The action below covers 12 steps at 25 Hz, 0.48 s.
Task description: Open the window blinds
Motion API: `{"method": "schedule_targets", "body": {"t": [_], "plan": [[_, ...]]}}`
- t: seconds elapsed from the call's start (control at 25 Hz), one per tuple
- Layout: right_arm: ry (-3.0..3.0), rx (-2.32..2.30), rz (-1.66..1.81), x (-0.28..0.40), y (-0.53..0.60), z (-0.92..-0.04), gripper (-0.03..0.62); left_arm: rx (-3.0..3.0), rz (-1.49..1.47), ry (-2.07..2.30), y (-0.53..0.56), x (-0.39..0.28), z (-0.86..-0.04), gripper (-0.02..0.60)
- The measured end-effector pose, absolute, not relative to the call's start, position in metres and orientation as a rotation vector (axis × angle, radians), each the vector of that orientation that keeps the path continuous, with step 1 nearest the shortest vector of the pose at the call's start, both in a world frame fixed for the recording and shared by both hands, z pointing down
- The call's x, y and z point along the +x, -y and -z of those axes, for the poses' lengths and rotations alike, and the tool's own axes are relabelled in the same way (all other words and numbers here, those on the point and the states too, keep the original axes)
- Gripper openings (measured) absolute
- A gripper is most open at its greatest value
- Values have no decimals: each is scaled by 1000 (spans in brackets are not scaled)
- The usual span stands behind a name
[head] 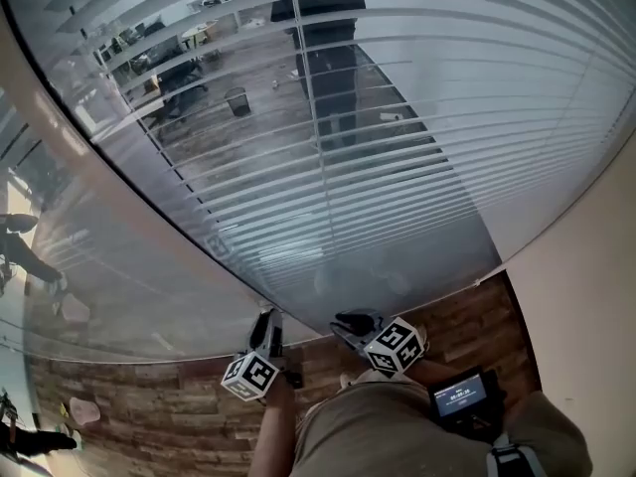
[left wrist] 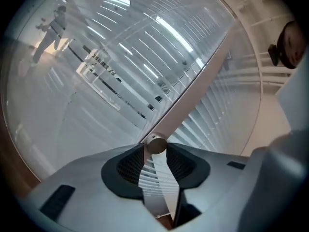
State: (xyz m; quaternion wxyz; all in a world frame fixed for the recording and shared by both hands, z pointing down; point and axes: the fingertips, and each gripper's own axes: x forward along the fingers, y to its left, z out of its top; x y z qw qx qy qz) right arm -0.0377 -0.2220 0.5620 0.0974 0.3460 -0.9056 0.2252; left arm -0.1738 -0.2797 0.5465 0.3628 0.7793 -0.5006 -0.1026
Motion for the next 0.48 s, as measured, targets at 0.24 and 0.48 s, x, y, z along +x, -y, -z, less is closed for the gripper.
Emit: {"method": "schedule_targets", "body": {"t": [0.24,0.48], "plan": [[2681,1030,-667,-36,224,-561,87,2072,159,1367,283,-172,-543,138],[2678,1021,-672,-39,222,-564,87,2271,-265,1600,285,-170,-543,137]]}}
